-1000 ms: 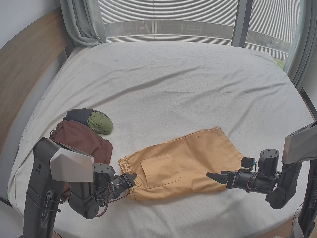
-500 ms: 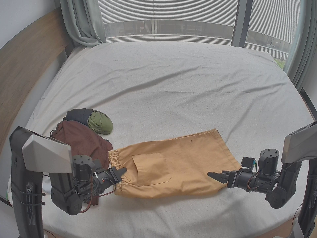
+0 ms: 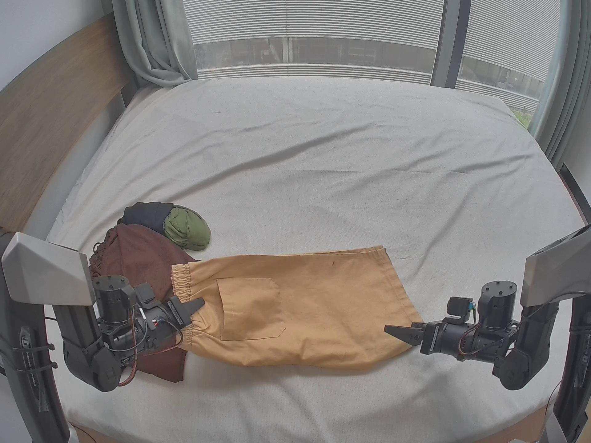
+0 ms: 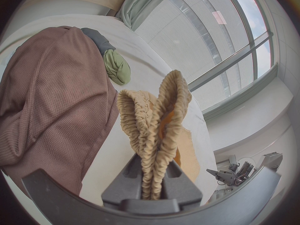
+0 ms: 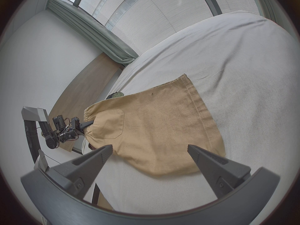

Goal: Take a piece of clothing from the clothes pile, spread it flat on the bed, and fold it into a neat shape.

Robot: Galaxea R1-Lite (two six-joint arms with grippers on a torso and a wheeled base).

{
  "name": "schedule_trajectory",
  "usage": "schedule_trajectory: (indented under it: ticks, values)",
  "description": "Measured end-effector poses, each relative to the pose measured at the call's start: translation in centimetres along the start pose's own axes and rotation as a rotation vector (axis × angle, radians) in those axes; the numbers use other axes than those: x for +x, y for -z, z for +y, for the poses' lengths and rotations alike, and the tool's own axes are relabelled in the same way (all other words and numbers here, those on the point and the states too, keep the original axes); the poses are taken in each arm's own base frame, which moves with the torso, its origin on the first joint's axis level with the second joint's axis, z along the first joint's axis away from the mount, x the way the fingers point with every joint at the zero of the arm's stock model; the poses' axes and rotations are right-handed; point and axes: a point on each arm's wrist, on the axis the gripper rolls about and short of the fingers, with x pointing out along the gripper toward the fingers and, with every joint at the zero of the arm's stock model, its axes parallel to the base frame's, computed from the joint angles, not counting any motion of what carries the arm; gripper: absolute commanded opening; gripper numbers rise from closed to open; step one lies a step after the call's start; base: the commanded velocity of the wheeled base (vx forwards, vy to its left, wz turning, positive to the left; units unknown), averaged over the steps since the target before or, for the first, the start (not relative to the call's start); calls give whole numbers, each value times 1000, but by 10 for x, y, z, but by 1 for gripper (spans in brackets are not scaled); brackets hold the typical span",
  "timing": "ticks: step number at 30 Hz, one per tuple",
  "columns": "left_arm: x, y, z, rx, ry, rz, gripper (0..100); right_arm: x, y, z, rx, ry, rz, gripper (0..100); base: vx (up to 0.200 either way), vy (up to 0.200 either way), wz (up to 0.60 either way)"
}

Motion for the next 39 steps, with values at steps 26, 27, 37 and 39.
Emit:
schedule_trajectory:
  ticks: [26,27,37,39]
  values:
    - [-2,0,-20,-111,96,38,0,5,7,-4,8,10,29,100,0,0,0]
    - [-1,0,-24,-119,110,39,0,5,8,-4,9,10,30,100,0,0,0]
    - [14,5,-56,-108,213,71,0,6,9,-5,10,11,35,100,0,0,0]
    - [18,6,-60,-106,220,78,0,6,9,-5,11,12,35,100,0,0,0]
